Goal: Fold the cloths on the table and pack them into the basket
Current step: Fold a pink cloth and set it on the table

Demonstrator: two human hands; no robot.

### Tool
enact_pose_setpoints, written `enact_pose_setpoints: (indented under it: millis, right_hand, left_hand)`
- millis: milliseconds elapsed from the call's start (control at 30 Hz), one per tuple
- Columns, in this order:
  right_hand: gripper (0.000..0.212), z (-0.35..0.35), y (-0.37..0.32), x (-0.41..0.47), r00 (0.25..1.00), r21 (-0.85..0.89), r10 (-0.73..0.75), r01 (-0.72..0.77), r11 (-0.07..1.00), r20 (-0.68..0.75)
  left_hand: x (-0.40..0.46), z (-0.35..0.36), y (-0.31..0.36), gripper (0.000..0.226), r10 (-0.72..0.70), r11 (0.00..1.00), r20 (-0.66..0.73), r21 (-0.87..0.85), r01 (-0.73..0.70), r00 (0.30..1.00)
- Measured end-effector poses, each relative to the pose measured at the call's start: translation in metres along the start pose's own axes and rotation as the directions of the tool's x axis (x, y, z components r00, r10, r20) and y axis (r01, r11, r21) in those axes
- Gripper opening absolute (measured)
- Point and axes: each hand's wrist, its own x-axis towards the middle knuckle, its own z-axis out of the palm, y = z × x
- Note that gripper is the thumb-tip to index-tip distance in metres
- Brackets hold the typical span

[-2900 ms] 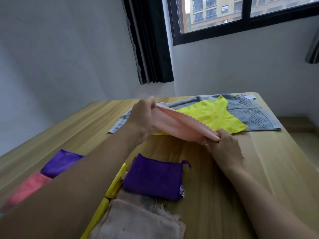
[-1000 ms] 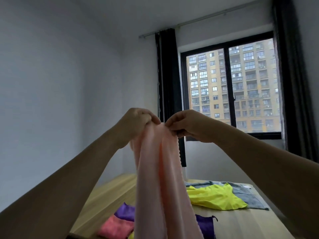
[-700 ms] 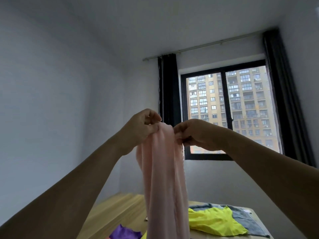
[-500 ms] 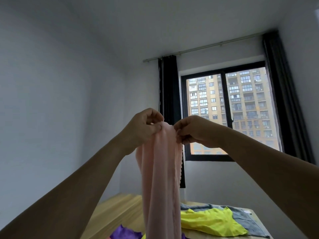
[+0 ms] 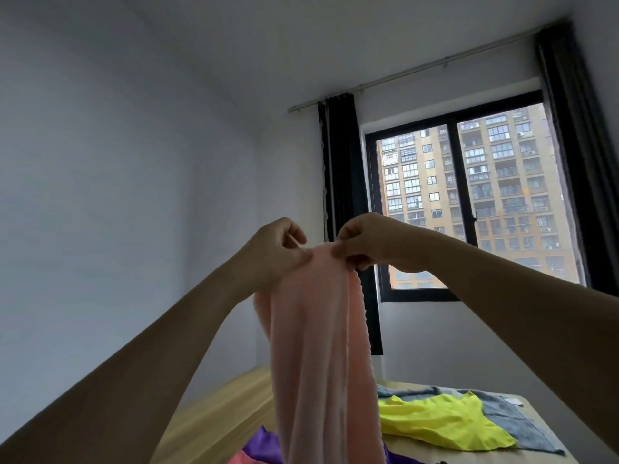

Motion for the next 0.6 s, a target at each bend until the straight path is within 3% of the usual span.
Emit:
enact_pose_setpoints:
  millis: [67,167,233,300,367,433,500,600]
  right_hand:
    - [0.007,0.000,0.003,0.004,0.998,-0.194,-0.040,0.031,0.981,-0.041]
    - [0.015,-0.001,0.011,0.006,0.988,-0.467,-0.149,0.109,0.878,-0.049]
    - [0.018,0.003,0.018,0.006,0.981,-0.597,-0.192,0.157,0.787,0.007]
    - [0.019,0.004,0.027,0.007,0.979,-0.672,-0.200,0.177,0.719,0.044]
    - [0.023,0.001,0.033,0.006,0.981,-0.731,-0.192,0.158,0.663,0.038]
    - [0.024,-0.004,0.038,0.006,0.984,-0.746,-0.175,0.114,0.656,-0.003]
    - [0.017,-0.007,0.042,0.006,0.985,-0.714,-0.163,0.070,0.697,-0.062]
    - [0.013,-0.013,0.043,0.005,0.974,-0.594,-0.165,0.041,0.803,-0.156]
  left_hand:
    - [-0.004,-0.003,-0.007,0.015,-0.139,0.988,0.182,0.088,0.125,0.973]
    - [-0.011,-0.003,-0.015,0.020,-0.250,0.963,0.394,0.194,0.185,0.885]
    - [-0.014,0.001,-0.014,0.022,-0.274,0.957,0.459,0.219,0.191,0.845]
    - [-0.015,0.009,-0.009,0.024,-0.257,0.940,0.496,0.327,0.096,0.830]
    - [-0.014,0.017,-0.005,0.021,-0.230,0.833,0.469,0.548,-0.077,0.853]
    - [-0.012,0.024,-0.006,0.024,-0.165,0.641,0.364,0.746,-0.181,0.917]
    - [-0.010,0.028,-0.007,0.028,-0.062,0.496,0.245,0.849,-0.183,0.967]
    - [-0.008,0.030,-0.004,0.022,0.100,0.362,0.125,0.919,-0.153,0.987]
